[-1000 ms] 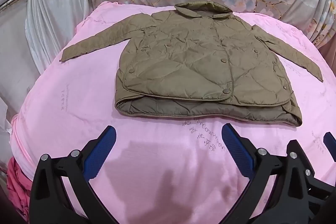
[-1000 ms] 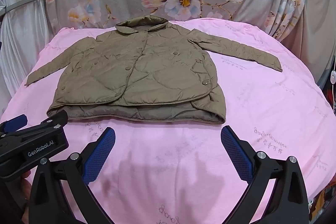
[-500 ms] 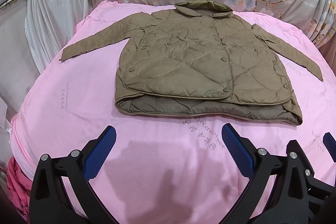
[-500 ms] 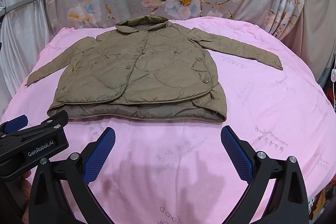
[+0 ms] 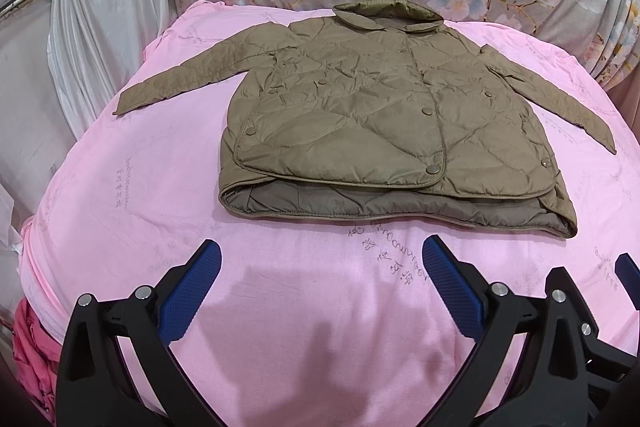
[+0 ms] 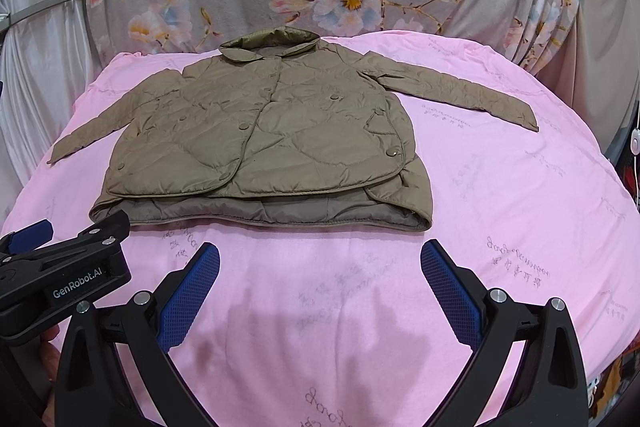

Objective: Fold large clothes

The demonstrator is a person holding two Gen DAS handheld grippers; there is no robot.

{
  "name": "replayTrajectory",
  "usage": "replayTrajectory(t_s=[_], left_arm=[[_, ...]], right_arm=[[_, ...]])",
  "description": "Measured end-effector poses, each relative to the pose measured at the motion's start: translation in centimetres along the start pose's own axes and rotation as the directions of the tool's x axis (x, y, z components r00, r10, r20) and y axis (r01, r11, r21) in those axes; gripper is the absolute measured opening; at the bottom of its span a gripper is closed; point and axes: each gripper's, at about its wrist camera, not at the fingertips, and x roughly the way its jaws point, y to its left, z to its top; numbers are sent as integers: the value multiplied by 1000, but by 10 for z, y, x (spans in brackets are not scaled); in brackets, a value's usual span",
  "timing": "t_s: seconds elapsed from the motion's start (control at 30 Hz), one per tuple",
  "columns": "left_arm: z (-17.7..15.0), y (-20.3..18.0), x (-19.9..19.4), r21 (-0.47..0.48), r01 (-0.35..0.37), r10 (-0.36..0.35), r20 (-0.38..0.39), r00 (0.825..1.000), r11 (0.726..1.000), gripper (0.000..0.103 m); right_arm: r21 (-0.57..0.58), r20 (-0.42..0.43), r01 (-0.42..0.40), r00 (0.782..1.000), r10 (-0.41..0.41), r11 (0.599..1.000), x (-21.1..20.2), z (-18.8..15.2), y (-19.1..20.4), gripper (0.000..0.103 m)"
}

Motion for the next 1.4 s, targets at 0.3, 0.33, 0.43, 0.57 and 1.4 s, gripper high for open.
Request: replayTrajectory(t_s=[0.3, 0.33, 0.43, 0.57, 1.4], left_arm=[[0, 0, 0, -1, 0, 0, 0, 1000, 1000, 98], [0, 0, 0, 0, 0, 0, -1, 1000, 1000, 98], [0, 0, 0, 0, 0, 0, -1, 1000, 1000, 98], [0, 0, 0, 0, 0, 0, -1, 1000, 1000, 98], [0, 0, 0, 0, 0, 0, -4, 1000, 1000, 98]], right_arm=[[1, 0, -1, 1000, 1, 1000, 1, -1, 0, 98], [2, -1, -1, 1000, 1, 1000, 1, -1, 0, 98], [1, -2, -1, 1000, 1, 1000, 1, -2, 0, 98], [1, -2, -1, 1000, 1, 1000, 1, -2, 0, 98], [3, -4, -2, 1000, 2, 1000, 3, -6, 1, 98]])
